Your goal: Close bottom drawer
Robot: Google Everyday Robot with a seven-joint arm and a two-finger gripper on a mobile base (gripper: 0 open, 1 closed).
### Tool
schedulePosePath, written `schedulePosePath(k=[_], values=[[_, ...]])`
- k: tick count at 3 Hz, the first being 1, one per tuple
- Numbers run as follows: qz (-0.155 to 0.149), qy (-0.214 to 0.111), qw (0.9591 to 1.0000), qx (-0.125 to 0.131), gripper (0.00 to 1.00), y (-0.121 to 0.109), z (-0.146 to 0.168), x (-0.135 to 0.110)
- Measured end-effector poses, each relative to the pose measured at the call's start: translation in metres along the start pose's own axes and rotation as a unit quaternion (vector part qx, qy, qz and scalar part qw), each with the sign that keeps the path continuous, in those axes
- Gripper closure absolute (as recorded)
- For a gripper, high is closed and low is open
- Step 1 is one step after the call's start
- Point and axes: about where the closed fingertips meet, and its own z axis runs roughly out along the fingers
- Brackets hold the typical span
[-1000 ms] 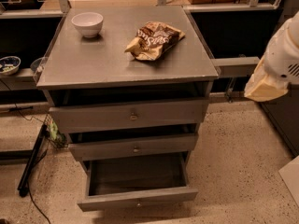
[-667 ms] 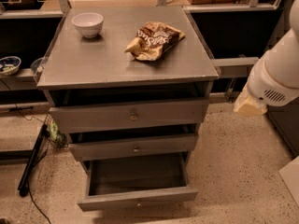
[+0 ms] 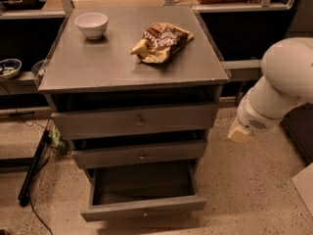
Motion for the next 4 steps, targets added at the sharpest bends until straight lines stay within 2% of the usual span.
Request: schedulePosePath(k=[1, 2, 3, 4], values=[[0.012, 0.009, 0.9988, -0.046, 1.00, 0.009, 0.049, 0.015], [0.012, 0.009, 0.9988, -0.046, 1.00, 0.009, 0.049, 0.015], [0.027, 0.017, 0.9981, -0.052, 1.00, 0.019, 0.076, 0.032], [0.040, 0.011, 0.9974, -0.058, 1.00, 0.039, 0.120, 0.064]])
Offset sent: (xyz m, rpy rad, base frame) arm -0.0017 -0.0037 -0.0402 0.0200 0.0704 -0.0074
